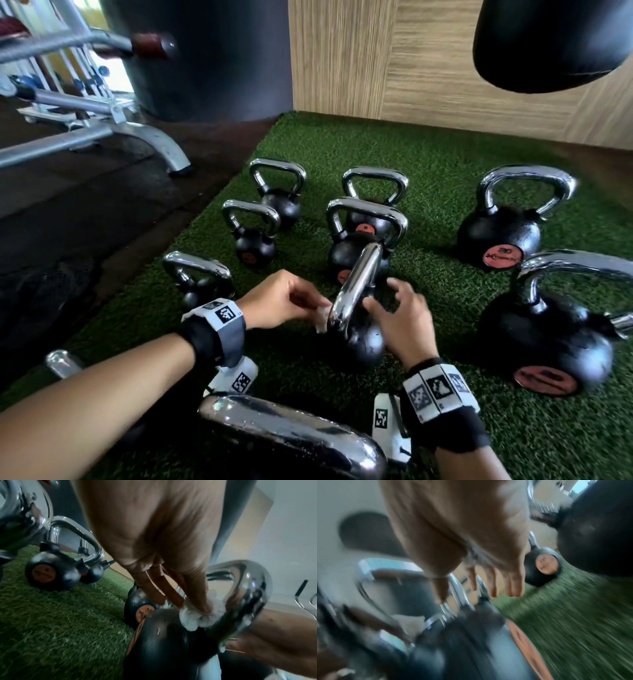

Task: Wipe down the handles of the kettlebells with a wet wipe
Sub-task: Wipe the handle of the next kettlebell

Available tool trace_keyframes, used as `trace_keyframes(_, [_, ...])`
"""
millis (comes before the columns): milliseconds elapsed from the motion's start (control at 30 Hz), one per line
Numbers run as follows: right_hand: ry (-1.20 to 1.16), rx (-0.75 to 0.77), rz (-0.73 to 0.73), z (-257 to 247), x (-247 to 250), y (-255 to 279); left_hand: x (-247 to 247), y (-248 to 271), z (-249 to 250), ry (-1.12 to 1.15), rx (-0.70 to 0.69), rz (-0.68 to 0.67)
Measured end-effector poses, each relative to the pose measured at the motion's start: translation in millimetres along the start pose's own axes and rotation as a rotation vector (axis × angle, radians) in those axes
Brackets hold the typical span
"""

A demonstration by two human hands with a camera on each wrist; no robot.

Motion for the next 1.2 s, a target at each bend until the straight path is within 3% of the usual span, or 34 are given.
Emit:
trace_keyframes(100, [-0.157,0.276,0.151,-42,30,8,28,-8,13,0.054,-0.022,0.118])
trace_keyframes(200, [-0.274,0.455,0.003,-81,38,16,51,-17,31,0.163,-0.079,0.187])
trace_keyframes(300, [-0.368,0.505,-0.104,-102,35,20,60,-25,49,0.244,-0.126,0.202])
trace_keyframes(467, [-0.476,0.508,-0.037,-104,30,16,58,-30,67,0.273,-0.160,0.159])
trace_keyframes(700, [-0.662,0.416,-0.154,-81,24,5,52,-29,72,0.299,-0.178,-0.044])
trace_keyframes(800, [-0.669,0.384,-0.031,-64,27,-2,52,-31,63,0.337,-0.176,-0.136])
trace_keyframes(900, [-0.511,0.176,0.256,-24,37,-18,46,-38,44,0.080,-0.092,-0.134])
trace_keyframes(933, [-0.482,0.079,0.282,-10,36,-21,41,-40,35,-0.031,-0.039,-0.171])
trace_keyframes(1033, [-0.385,-0.089,0.217,16,22,-29,21,-41,11,-0.279,0.095,-0.308])
trace_keyframes(1100, [-0.300,-0.092,0.186,20,13,-33,4,-41,6,-0.409,0.068,-0.370])
trace_keyframes(1200, [-0.306,-0.080,0.149,22,1,-39,-26,-43,10,-0.418,-0.014,-0.424])
Point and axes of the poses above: each hand's wrist, its own y-axis away from the middle knuckle, its own x-axis out of the back of the hand, z = x × y, the point moved 3 cm from there along -y, towards the middle knuckle, and after that the axes turned 13 degrees about -y, right-handed, at the moved point
